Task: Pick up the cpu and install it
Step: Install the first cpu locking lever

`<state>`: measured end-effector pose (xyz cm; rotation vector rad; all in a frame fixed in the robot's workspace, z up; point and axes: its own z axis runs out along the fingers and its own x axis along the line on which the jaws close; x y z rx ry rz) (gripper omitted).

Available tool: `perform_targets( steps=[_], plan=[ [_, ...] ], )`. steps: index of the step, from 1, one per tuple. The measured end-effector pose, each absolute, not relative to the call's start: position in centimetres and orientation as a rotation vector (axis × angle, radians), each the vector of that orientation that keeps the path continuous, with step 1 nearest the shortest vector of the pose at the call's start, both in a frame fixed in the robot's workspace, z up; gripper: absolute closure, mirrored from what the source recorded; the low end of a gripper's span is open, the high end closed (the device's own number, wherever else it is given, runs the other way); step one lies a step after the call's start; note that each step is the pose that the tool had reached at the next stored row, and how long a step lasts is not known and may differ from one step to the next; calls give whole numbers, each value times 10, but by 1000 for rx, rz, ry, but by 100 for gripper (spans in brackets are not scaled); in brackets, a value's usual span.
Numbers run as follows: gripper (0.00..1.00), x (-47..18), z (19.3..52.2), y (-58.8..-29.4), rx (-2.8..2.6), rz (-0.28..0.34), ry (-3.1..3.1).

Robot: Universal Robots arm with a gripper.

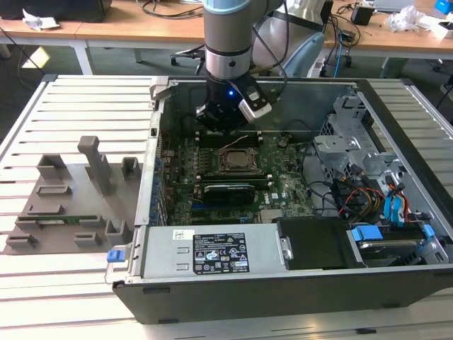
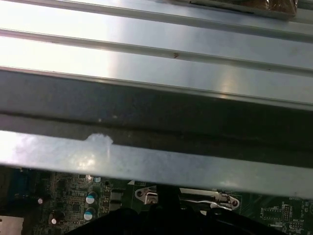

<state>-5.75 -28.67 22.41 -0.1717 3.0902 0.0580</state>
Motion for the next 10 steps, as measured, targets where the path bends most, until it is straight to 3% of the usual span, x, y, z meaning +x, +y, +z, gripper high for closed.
perform_targets(
  steps=[10],
  plan=[
    [89, -56, 217, -285, -174, 58, 3090]
  ],
)
